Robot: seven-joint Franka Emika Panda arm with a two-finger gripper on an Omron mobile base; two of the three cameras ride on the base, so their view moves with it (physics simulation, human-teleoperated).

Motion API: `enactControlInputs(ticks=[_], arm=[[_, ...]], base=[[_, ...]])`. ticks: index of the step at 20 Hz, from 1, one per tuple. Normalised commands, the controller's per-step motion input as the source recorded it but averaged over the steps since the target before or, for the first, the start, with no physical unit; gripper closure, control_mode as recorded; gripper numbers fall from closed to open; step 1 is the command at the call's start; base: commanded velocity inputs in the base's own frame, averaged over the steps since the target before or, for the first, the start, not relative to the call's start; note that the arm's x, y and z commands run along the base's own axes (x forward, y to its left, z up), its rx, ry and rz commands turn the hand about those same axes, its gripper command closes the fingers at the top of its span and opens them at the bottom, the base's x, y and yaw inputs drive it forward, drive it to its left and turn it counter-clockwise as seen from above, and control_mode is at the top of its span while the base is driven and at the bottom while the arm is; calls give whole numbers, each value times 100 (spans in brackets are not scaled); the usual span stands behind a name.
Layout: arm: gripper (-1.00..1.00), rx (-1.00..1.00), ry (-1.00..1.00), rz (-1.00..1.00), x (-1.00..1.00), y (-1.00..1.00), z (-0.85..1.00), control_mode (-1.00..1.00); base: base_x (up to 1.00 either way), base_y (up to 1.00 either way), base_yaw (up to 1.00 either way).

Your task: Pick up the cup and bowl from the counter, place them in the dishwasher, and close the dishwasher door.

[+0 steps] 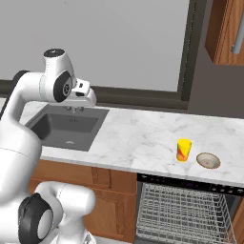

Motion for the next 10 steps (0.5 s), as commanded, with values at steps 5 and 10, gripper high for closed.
enactControlInputs(ticks=[5, 10], arm=[[-100, 0, 0, 0, 0, -8, 0, -100], [-100, -1, 0, 0, 0, -14, -1, -100]], base=[[0, 0, 0], [0, 0, 0]])
